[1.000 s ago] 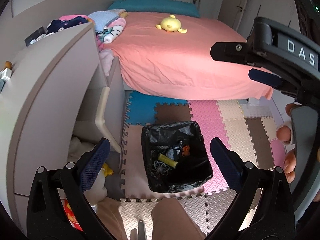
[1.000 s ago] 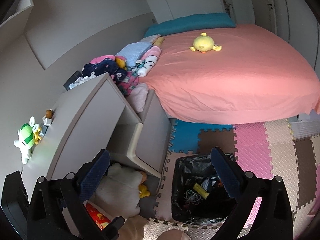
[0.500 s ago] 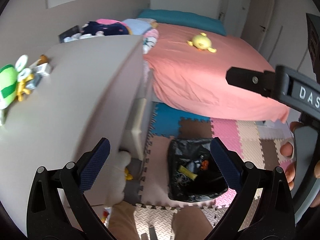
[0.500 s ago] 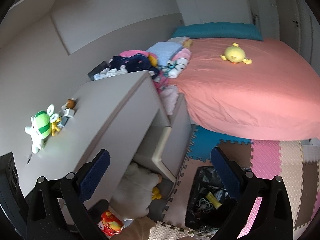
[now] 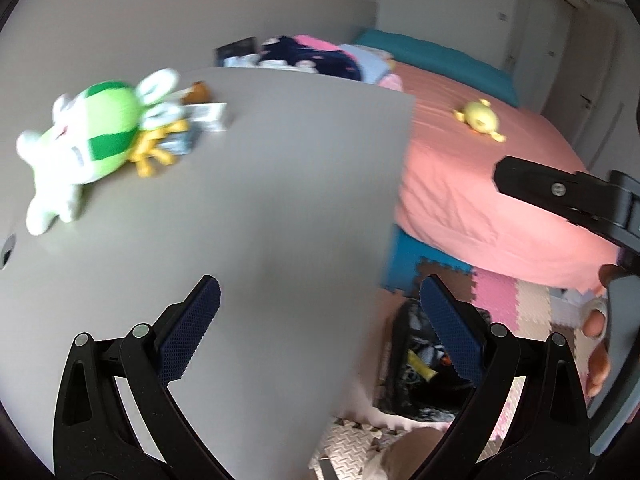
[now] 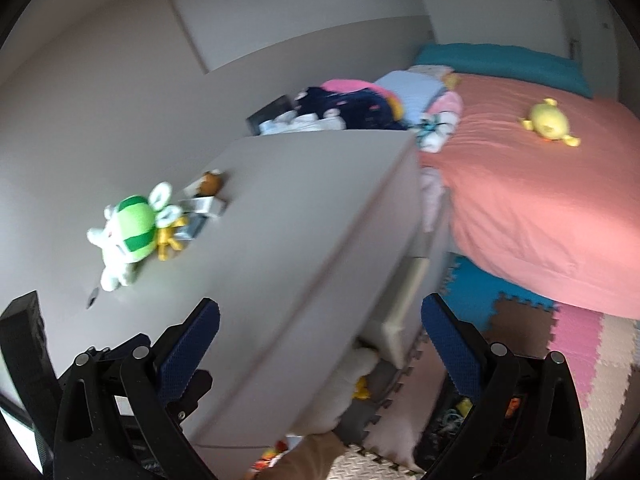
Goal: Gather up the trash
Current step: 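Move both open tools back toward the green-white plush on the desk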
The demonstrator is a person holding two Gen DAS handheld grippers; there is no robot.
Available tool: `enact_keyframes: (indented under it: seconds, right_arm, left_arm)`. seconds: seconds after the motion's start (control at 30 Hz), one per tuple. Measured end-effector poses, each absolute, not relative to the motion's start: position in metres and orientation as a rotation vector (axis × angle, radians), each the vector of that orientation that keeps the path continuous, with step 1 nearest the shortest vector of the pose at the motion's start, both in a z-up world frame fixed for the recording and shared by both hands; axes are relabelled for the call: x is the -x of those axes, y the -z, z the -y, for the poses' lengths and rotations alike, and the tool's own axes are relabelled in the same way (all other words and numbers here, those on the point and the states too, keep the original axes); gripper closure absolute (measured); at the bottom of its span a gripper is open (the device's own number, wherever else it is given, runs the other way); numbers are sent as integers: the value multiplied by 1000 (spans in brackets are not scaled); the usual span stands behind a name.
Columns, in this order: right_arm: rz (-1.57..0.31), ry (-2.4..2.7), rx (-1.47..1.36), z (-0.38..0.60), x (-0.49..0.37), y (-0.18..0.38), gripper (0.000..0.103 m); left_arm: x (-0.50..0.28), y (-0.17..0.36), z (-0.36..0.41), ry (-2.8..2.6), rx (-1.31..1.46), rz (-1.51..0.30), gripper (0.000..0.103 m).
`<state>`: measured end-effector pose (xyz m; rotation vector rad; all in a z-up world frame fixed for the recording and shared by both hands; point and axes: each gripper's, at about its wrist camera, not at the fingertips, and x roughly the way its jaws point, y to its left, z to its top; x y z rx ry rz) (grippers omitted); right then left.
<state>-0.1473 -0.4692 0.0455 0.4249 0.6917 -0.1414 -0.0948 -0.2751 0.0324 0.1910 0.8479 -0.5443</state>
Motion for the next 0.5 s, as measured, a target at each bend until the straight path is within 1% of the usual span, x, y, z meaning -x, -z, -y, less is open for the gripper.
enact_keyframes:
  seconds: [0.17, 0.33, 0.5]
  right_arm:
    - [-725, 62, -408, 436, 108, -45, 3]
    - [-757, 26, -373, 415, 77, -47, 3]
    - [-780, 8, -354, 406, 53, -47, 3]
  left_arm:
    - [57, -36, 230, 444, -146, -849, 6]
    - [24, -45, 196, 351, -157, -815, 6]
    - [-17, -62, 173, 304, -271, -757, 6]
